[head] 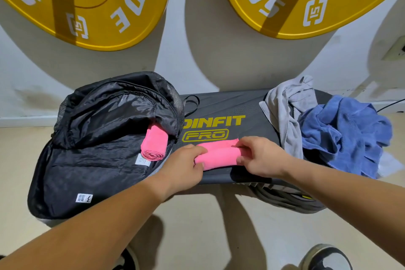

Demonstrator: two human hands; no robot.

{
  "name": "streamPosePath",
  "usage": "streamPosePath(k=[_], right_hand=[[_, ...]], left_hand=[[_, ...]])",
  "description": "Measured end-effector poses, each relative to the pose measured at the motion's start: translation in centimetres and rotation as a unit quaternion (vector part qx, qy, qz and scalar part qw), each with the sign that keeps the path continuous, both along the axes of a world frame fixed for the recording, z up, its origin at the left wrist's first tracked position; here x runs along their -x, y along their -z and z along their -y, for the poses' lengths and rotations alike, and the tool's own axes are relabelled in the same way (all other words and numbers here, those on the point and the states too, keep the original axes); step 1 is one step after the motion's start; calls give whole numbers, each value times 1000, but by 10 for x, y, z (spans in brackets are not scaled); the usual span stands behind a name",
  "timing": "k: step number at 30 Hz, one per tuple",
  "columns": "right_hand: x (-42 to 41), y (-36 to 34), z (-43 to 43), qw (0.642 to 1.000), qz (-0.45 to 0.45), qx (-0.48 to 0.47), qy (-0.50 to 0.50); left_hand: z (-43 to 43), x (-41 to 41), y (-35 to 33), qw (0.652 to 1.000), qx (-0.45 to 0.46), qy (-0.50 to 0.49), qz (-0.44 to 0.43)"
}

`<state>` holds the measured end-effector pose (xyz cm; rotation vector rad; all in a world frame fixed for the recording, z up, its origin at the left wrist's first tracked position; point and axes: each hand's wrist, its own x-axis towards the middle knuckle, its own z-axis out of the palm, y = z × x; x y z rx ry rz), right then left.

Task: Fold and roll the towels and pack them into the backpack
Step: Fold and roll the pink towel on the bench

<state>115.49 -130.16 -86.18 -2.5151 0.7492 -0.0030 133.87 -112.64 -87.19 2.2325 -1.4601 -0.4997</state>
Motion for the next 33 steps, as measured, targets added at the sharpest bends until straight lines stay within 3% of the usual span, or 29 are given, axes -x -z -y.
streamPosePath(k=[2,4,8,12,14,17,20,27,33], right_hand=[[-1,-5,6,995,-11,-97,30],[-1,-5,9,989,-23,-135,49],[-3,6,6,991,-16,-95,87],[-4,6,0,996,13,-85,37],[-3,5,-2,999,10,1,-41],[-2,3,-6,966,-32,187,-174],[-3,0,-14,943,-48,248,-217],[-7,-1,-17,959,-82,165,-216],[-6,-2,-20,974,-55,49,-214]], left_hand=[[0,-1,-3,993,-31,-38,-110],[-1,-1,-1,986,-37,-53,-154],[6,2,7,995,6,-67,-67],[11,-7,10,995,-7,-63,-78],[10,-10,11,994,-32,-47,-90],[8,-12,9,991,-73,-29,-107],[7,-13,6,990,-106,-1,-89],[8,-6,1,994,-39,24,-98],[4,3,-4,990,-67,32,-119]])
